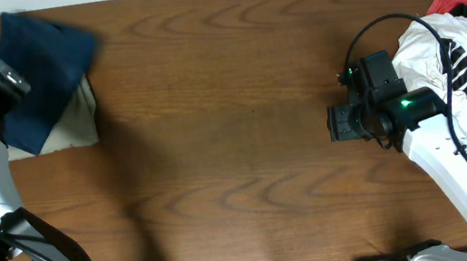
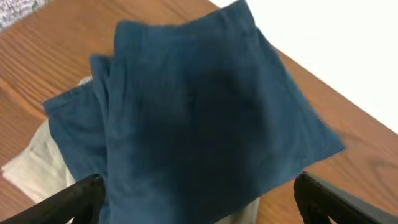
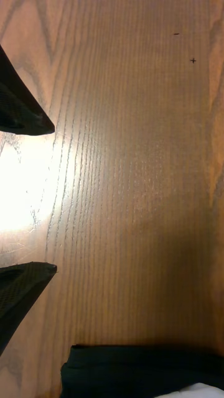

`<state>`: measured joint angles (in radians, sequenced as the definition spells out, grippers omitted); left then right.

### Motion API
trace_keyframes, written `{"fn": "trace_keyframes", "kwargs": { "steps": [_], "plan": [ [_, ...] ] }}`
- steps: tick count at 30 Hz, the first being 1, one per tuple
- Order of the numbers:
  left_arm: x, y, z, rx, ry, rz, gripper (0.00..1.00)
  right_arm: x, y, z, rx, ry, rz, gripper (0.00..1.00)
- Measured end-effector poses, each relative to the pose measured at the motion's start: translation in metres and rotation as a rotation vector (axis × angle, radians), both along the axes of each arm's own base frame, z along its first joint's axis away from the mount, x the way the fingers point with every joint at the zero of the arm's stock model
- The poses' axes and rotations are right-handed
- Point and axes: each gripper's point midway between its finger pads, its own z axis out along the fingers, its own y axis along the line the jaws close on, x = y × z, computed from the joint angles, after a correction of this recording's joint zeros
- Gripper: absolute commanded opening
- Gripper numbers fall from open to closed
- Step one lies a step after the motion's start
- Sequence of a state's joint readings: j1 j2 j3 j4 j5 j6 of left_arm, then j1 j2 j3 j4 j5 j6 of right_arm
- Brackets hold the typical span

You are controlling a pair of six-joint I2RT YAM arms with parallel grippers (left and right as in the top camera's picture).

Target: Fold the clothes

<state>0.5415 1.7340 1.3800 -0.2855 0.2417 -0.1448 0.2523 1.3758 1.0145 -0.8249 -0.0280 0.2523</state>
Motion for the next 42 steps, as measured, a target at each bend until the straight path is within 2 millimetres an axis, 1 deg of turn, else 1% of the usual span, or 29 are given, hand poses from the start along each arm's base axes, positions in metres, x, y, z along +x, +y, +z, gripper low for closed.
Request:
{"fn": "trace_keyframes", "kwargs": {
  "steps": [3, 5, 7, 9, 10, 11, 12, 13, 14, 15, 16, 17, 18, 19, 21, 22, 23, 24, 26, 28, 29, 31, 33, 35, 36, 38, 40, 42],
  "plan": [
    [0.003, -0.007, 0.001, -0.022, -0.012, -0.027, 0.98, 0.0, 0.0, 0.0, 0.0, 0.001, 0.0, 0.66],
    [0.007, -0.016, 0.002, -0.059, -0.028, -0.053, 0.98, 0.0, 0.0, 0.0, 0.0, 0.0, 0.0, 0.68],
    [0.011, -0.031, 0.003, -0.106, -0.045, -0.09, 0.98, 0.001, 0.0, 0.0, 0.001, -0.003, -0.001, 0.71],
    [0.016, -0.051, 0.002, -0.157, -0.046, -0.135, 0.98, 0.004, 0.0, 0.002, 0.006, -0.017, -0.005, 0.73],
    [0.017, -0.065, -0.001, -0.183, -0.034, -0.163, 0.98, 0.005, 0.0, 0.002, 0.007, -0.022, -0.006, 0.73],
    [0.018, -0.077, -0.004, -0.203, -0.019, -0.187, 0.98, 0.008, -0.001, 0.003, 0.009, -0.029, -0.01, 0.71],
    [0.019, -0.094, -0.007, -0.227, 0.002, -0.218, 0.98, 0.009, -0.002, 0.003, 0.009, -0.034, -0.013, 0.69],
    [0.019, -0.115, -0.011, -0.25, 0.028, -0.255, 0.98, 0.01, -0.004, 0.003, 0.012, -0.036, -0.021, 0.64],
    [0.018, -0.135, -0.016, -0.272, 0.059, -0.291, 0.98, 0.012, -0.008, 0.003, 0.013, -0.037, -0.032, 0.54],
    [0.015, -0.157, -0.021, -0.294, 0.096, -0.331, 0.98, 0.013, -0.014, 0.003, 0.012, -0.034, -0.052, 0.48],
    [0.011, -0.173, -0.025, -0.309, 0.131, -0.361, 0.98, 0.014, -0.02, 0.002, 0.011, -0.033, -0.068, 0.46],
    [0.004, -0.196, -0.031, -0.328, 0.181, -0.403, 0.98, 0.016, -0.027, 0.0, 0.013, -0.027, -0.091, 0.46],
    [-0.007, -0.219, -0.038, -0.349, 0.243, -0.442, 0.98, 0.017, -0.033, -0.002, 0.015, -0.02, -0.105, 0.49],
    [-0.018, -0.235, -0.045, -0.362, 0.304, -0.467, 0.98, 0.018, -0.039, -0.005, 0.019, -0.009, -0.118, 0.58],
    [-0.05, -0.269, -0.059, -0.367, 0.462, -0.513, 0.98, 0.018, -0.047, -0.011, 0.021, 0.013, -0.131, 0.76],
    [-0.067, -0.277, -0.066, -0.361, 0.539, -0.52, 0.98, 0.018, -0.05, -0.015, 0.02, 0.027, -0.128, 0.85],
    [-0.086, -0.284, -0.071, -0.346, 0.626, -0.525, 0.98, 0.016, -0.052, -0.021, 0.017, 0.052, -0.121, 0.9],
    [-0.106, -0.29, -0.076, -0.325, 0.717, -0.53, 0.98, 0.012, -0.055, -0.027, 0.014, 0.081, -0.113, 0.99],
    [-0.141, -0.293, -0.08, -0.279, 0.869, -0.535, 0.98, 0.003, -0.057, -0.037, 0.014, 0.145, -0.113, 0.99],
    [-0.169, -0.293, -0.079, -0.246, 0.99, -0.538, 0.98, -0.01, -0.059, -0.042, 0.019, 0.205, -0.114, 0.99],
    [-0.178, -0.293, -0.078, -0.228, 1.031, -0.54, 0.98, -0.015, -0.06, -0.043, 0.023, 0.227, -0.116, 0.99],
    [-0.189, -0.293, -0.077, -0.204, 1.077, -0.545, 0.98, -0.024, -0.063, -0.042, 0.032, 0.26, -0.133, 0.99],
    [-0.196, -0.294, -0.078, -0.181, 1.089, -0.556, 0.98, -0.029, -0.068, -0.039, 0.038, 0.27, -0.153, 0.99],
    [-0.203, -0.295, -0.079, -0.155, 1.064, -0.572, 0.98, -0.03, -0.074, -0.029, 0.044, 0.24, -0.177, 0.99],
    [-0.205, -0.296, -0.08, -0.143, 1.037, -0.581, 0.98, -0.029, -0.077, -0.021, 0.047, 0.203, -0.186, 0.99],
    [-0.207, -0.298, -0.075, -0.119, 0.94, -0.603, 0.98, -0.025, -0.078, 0.0, 0.049, 0.095, -0.188, 0.99],
    [-0.205, -0.3, -0.065, -0.097, 0.784, -0.626, 0.98, -0.021, -0.078, 0.02, 0.056, -0.033, -0.183, 0.99],
    [-0.203, -0.3, -0.051, -0.073, 0.621, -0.636, 0.98, -0.024, -0.078, 0.037, 0.061, -0.163, -0.179, 0.99]
  ]
}}
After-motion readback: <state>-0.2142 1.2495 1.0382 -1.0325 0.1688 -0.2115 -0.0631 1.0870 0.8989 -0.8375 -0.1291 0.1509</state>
